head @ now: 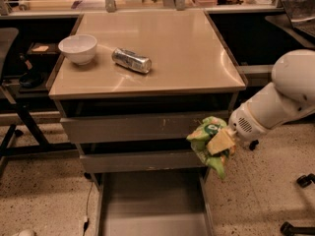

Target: Place green rice chip bag into bottom drawer

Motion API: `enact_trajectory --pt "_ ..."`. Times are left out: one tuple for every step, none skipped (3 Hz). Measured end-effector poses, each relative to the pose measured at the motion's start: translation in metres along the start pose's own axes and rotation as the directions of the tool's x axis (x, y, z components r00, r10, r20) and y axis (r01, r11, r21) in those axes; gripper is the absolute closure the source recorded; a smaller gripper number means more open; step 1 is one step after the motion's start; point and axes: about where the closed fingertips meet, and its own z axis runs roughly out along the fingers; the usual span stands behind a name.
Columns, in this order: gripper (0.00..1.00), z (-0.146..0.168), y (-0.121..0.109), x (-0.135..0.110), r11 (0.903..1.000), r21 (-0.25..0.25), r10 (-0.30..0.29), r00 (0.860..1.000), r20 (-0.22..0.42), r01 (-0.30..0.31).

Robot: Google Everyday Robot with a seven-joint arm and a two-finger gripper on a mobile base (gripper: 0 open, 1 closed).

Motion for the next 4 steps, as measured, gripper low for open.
enact_trajectory --pt "1.00 0.056 0.001 0.012 0.9972 -0.075 0.005 1.000 0.002 -0.005" --pt "1.00 0.114 0.004 0.024 0.9815 -0.191 0.012 1.000 -0.001 -0.012" --pt "1.00 0.114 0.004 0.024 0.9815 -0.191 0.012 1.000 -0.001 -0.012" --pt "1.00 0.142 0.004 0.032 0.9730 -0.227 0.041 0.999 0.004 -0.039"
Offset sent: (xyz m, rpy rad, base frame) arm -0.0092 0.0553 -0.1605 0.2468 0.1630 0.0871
